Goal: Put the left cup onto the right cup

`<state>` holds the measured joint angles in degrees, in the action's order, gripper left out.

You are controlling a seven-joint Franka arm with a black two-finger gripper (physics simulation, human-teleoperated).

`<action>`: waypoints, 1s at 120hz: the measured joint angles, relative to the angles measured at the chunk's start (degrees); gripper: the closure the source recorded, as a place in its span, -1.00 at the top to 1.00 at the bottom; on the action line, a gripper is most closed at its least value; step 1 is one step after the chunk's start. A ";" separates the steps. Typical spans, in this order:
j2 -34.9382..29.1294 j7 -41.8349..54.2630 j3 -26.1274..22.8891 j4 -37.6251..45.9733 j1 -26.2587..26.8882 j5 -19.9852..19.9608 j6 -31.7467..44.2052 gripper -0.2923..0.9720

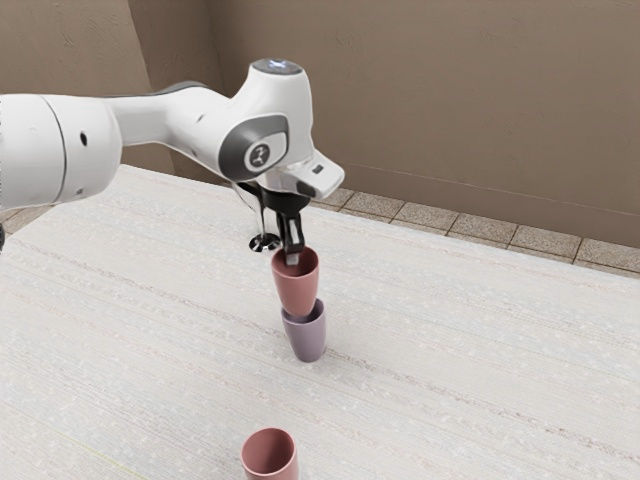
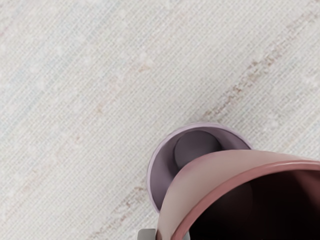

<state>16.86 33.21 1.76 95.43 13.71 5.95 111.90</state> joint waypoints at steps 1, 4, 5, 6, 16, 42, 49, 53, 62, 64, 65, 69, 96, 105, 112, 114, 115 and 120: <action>0.12 -0.02 0.00 -0.09 0.00 0.00 0.00 -0.70; 0.49 -0.06 0.00 -0.37 0.00 0.01 -0.01 -0.70; 0.62 -0.08 0.00 -0.45 0.00 0.01 -0.01 -0.71; 0.74 -0.09 0.00 -0.52 0.00 0.01 -0.01 -0.70; 1.78 -0.23 0.00 -1.34 -0.01 0.00 -0.03 -0.70; 3.97 -0.50 0.00 -2.06 -0.15 -0.35 0.16 -0.70; 4.50 -0.56 0.00 -2.12 -0.18 -0.44 0.24 -0.69; 4.75 -0.55 0.00 -2.13 -0.29 -0.56 0.25 -0.57; 5.05 -0.48 0.06 -2.27 -0.47 -0.65 0.19 -0.30; 5.08 -0.46 0.07 -2.31 -0.48 -0.64 0.16 -0.24; 5.09 -0.45 0.07 -2.32 -0.48 -0.63 0.15 -0.21; 5.12 -0.42 0.08 -2.52 -0.41 -0.59 0.08 -0.10; 1.77 -0.23 0.05 -3.25 -0.15 0.69 -1.02 0.32; -1.71 -0.09 0.08 -3.26 -0.65 1.12 -2.91 0.38; -4.37 0.26 0.14 -3.16 -1.38 1.37 -4.76 0.42; -5.08 0.42 0.18 -3.10 -1.83 1.42 -5.26 0.43; -5.40 0.49 0.20 -3.08 -2.08 1.44 -5.50 0.43; -7.37 0.85 0.37 -2.97 -3.07 1.57 -6.91 0.45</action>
<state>9.50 34.06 2.12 92.46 10.64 7.52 104.98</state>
